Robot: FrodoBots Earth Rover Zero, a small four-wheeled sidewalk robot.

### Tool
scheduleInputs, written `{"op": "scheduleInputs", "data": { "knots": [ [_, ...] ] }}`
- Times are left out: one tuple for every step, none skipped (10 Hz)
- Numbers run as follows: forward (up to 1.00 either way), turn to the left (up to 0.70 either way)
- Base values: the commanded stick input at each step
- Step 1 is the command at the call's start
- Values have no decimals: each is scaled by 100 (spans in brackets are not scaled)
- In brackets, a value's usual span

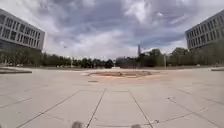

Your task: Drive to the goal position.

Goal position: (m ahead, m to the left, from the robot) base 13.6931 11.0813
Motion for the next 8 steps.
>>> {"op": "scheduleInputs", "data": {
  "knots": [
    [70, 0],
    [70, 0],
    [70, 0],
    [70, 0],
    [70, 0],
    [70, 0],
    [70, 0],
    [70, 0]
  ]
}}
